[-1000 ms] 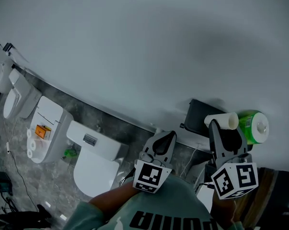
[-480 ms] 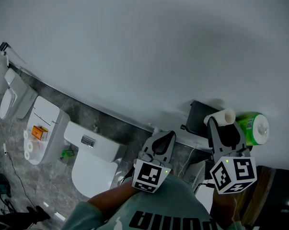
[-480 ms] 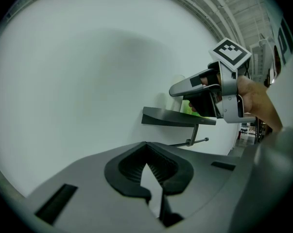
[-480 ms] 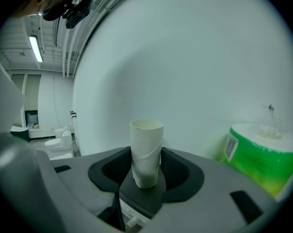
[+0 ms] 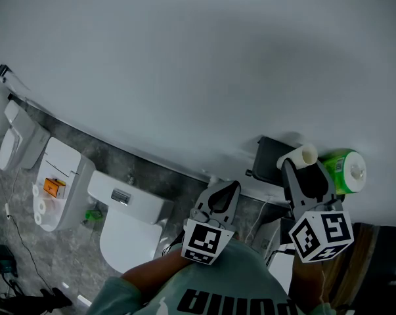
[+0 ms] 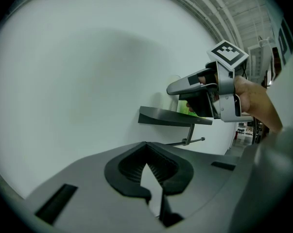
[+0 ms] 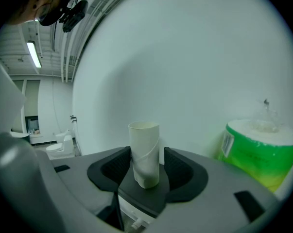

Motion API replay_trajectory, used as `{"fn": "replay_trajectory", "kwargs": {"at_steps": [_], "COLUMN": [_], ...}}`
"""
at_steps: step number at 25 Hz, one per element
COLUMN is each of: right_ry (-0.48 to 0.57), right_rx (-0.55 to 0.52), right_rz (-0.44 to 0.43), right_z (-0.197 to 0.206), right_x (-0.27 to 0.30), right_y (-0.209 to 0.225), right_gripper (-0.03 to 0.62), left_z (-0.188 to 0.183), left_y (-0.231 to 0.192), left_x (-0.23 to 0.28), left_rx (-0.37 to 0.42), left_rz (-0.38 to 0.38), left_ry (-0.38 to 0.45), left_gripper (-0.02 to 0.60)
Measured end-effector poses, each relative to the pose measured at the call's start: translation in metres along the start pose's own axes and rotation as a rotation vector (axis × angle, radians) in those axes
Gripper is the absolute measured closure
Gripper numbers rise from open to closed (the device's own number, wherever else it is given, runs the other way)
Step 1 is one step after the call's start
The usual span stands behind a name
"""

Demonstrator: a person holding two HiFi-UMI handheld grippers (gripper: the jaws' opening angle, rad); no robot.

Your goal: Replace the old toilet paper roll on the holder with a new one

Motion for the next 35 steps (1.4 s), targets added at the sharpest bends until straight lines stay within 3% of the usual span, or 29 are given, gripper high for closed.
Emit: {"fn": "replay_trajectory", "kwargs": {"at_steps": [14,27,35], "right_ry": [0.082,0.058,0.064], "right_rx": [0.057,0.115,0.149], "right_rz": [0.045,0.074,0.132], "right_z": [0.017,0.079,0.107], "right_x": [-0.059,-0.111,-0.138], "right_y": [0.009,0.018,0.025], "right_gripper": [0.385,0.39,0.543], "left_z": [-0.004,0.002,0.001], "left_y": [0.036,0.081,0.101], "left_x": [-0.004,-0.005,-0.004], "left_rx": [0.04,0.074,0.111], "left_rz": [0.083,0.189,0.229], "left_ry": [0.0,-0.033,-0.046], "left_gripper": [0.578,0.578,0.577]}}
Point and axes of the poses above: the fingertips, and each gripper's own axes: x forward along the fingers, y to its right, z out of its underside, the point moved 7 cm from there along -x, backward along the fingers, and after that the axes turned 9 degrees about x, right-handed, at the moved point
